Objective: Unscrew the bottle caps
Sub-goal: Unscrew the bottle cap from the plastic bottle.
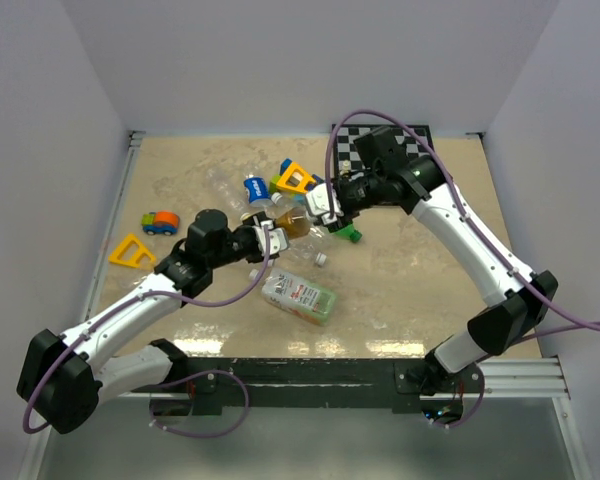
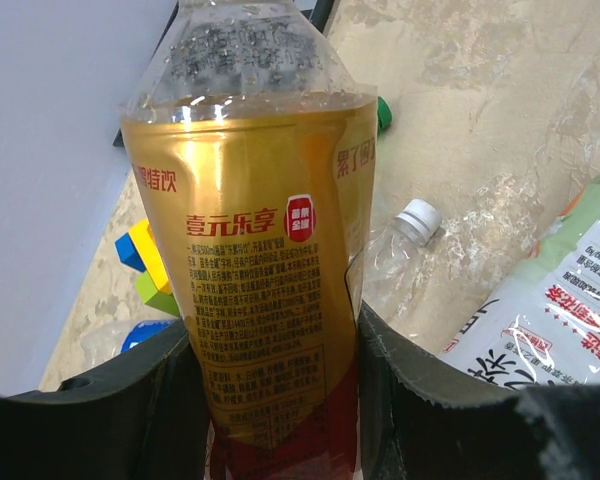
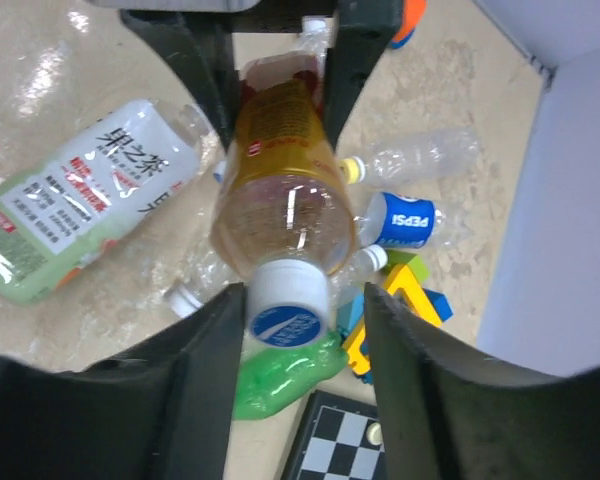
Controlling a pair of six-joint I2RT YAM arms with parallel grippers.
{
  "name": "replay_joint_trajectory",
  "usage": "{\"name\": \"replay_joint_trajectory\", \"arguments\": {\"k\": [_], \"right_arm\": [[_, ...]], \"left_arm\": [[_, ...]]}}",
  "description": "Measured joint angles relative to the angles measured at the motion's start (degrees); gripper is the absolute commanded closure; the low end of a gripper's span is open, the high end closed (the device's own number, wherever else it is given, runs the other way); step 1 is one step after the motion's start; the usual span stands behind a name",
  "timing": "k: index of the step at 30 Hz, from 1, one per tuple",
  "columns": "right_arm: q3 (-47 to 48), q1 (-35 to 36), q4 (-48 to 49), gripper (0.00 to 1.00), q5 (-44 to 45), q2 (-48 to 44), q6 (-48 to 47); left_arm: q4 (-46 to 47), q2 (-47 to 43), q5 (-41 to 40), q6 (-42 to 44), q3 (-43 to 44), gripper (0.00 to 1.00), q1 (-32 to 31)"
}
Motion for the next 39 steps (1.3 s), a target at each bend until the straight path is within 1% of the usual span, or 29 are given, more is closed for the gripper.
{"name": "replay_joint_trajectory", "arguments": {"k": [1, 2, 3, 6, 9, 13, 16, 18, 19, 21, 23, 25, 30, 33, 35, 36, 38, 39], "right_arm": [[-0.48, 0.02, 1.53, 0.18, -0.04, -0.22, 1.2], [-0.79, 0.0, 2.56, 0.05, -0.09, -0.44, 2.64], [-1.49, -0.04, 4.28, 0.02, -0.37, -1.03, 4.68], [-3.65, -1.05, 8.37, 0.02, -1.62, -3.91, 11.41], [-5.49, -3.5, 12.02, 0.02, -4.46, -7.87, 19.74], [-12.37, -6.75, 23.43, 0.02, -5.97, -15.04, 40.44], [-15.96, -7.26, 28.41, 0.03, -6.47, -17.09, 51.32], [-17.7, -7.19, 30.97, 0.07, -6.4, -16.79, 56.59], [-18.4, -7.17, 31.89, 0.11, -6.34, -16.31, 58.8], [-18.97, -7.17, 32.81, 0.18, -6.27, -14.82, 62.05], [-18.99, -7.08, 33.46, 0.23, -5.92, -12.7, 64.39], [-18.97, -6.97, 33.35, 0.24, -5.35, -10.8, 65.72], [-18.97, -5.86, 32.2, 0.25, -2.82, -6.93, 66.88], [-18.97, -5.38, 31.78, 0.35, -1.92, -6.8, 66.9], [-18.91, -5.09, 31.69, 0.51, -1.81, -6.8, 66.77], [-18.86, -5.01, 31.5, 0.6, -1.79, -6.78, 66.62], [-18.29, -4.76, 30.29, 0.81, -2.08, -6.43, 66.34], [-17.75, -4.57, 29.49, 0.95, -2.16, -6.1, 66.07]], "left_arm": [[-0.11, 0.0, 0.11, -0.04, 0.0, 1.0, -0.02], [-0.24, 0.0, 0.15, -0.04, 0.0, 1.0, -0.04], [-0.48, 0.0, 0.28, -0.02, 0.0, 1.0, -0.04], [-1.09, 0.0, 0.39, -0.02, 0.0, 1.0, -0.04], [-1.27, 0.0, 0.5, -0.02, 0.0, 1.0, -0.04], [-1.33, 0.0, 0.5, -0.07, 0.0, 1.0, -0.04], [-1.33, 0.07, 0.52, -0.11, 0.0, 1.0, -0.04], [-1.33, 0.17, 0.52, -0.2, 0.0, 1.0, -0.04], [-1.33, 0.31, 0.5, -0.22, 0.0, 1.0, -0.04], [-1.36, 0.55, 0.48, -0.24, 0.0, 1.0, -0.04], [-1.4, 0.66, 0.46, -0.24, 0.0, 1.0, -0.04], [-1.4, 0.66, 0.46, -0.24, 0.0, 1.0, -0.04], [-1.42, 0.68, 0.44, -0.52, 0.0, 1.0, -0.04], [-1.4, 0.68, 0.42, -0.59, 0.0, 1.0, -0.04], [-1.4, 0.68, 0.35, -0.61, 0.0, 1.0, -0.04], [-1.4, 0.68, 0.31, -0.61, 0.0, 1.0, -0.04], [-1.42, 0.72, -0.15, -0.7, 0.0, 1.0, -0.04], [-1.46, 0.81, -0.44, -0.92, 0.0, 1.0, -0.02]]}}
